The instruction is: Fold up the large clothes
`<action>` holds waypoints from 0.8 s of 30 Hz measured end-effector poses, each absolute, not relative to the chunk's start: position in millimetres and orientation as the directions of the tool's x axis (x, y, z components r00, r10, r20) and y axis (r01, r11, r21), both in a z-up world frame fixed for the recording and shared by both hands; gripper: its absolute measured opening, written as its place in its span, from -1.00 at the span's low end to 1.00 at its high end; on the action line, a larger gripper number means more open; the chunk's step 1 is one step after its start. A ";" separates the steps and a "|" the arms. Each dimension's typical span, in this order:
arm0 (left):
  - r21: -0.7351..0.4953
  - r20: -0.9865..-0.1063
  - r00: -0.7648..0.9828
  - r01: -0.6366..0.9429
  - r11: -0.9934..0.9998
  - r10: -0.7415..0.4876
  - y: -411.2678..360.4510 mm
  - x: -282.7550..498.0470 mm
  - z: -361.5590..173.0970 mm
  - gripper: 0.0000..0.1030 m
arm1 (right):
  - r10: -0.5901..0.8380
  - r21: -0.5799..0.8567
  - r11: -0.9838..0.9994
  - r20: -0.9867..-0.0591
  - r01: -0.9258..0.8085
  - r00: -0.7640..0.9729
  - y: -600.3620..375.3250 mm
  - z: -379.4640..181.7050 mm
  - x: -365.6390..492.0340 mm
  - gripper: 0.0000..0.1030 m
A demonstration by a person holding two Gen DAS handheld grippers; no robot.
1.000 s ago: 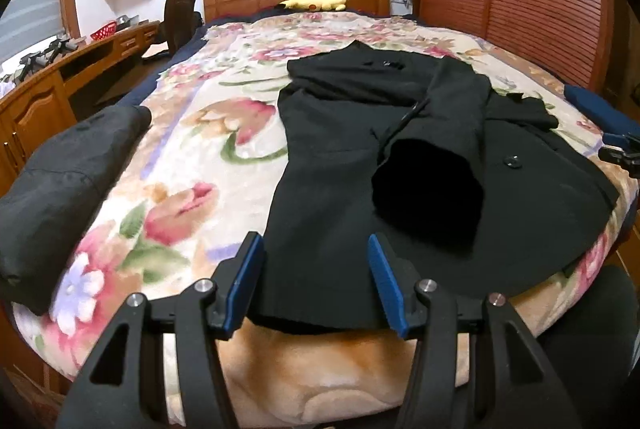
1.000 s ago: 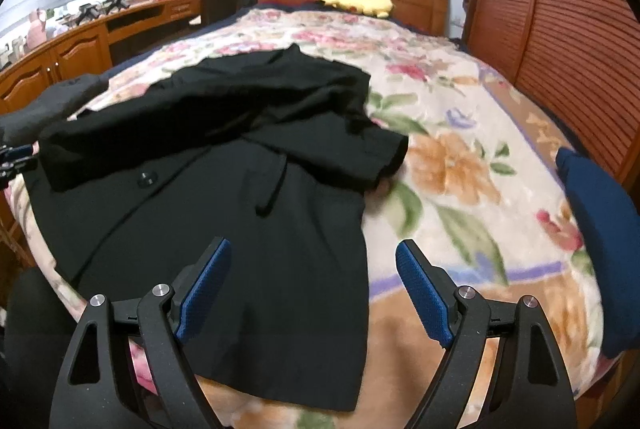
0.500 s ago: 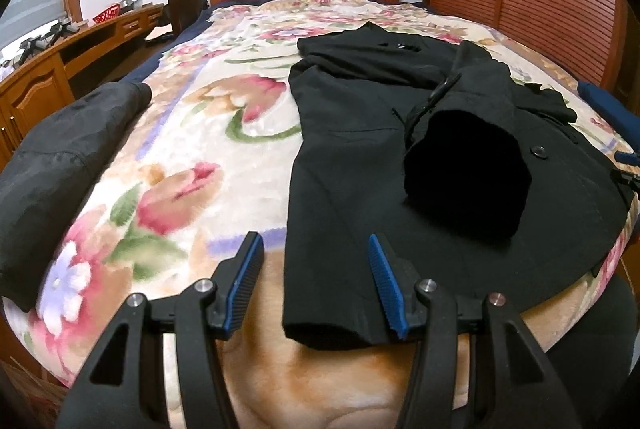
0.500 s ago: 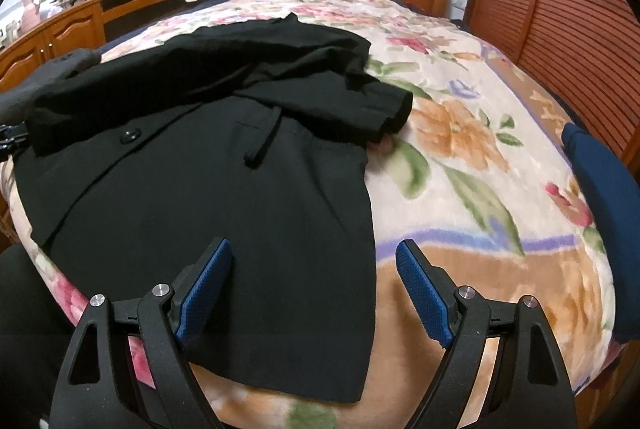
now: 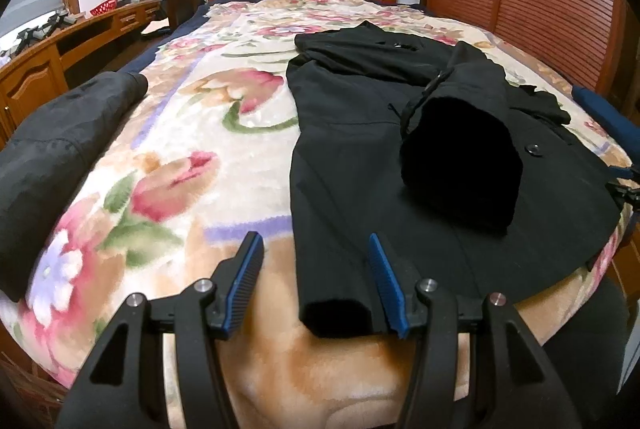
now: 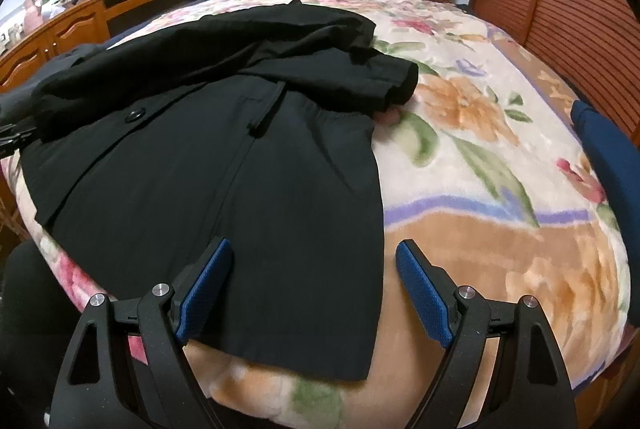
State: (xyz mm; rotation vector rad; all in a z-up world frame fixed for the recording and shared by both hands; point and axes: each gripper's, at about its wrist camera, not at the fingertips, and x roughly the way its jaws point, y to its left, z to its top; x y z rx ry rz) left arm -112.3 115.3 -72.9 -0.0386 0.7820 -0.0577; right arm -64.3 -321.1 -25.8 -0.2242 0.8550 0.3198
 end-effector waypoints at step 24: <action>-0.058 -0.497 0.856 0.130 0.990 -0.142 101.8 -185.6 27.7 -0.98 | 0.355 0.005 0.899 -0.592 -0.438 0.723 -319.6 55.5 -95.6 -0.90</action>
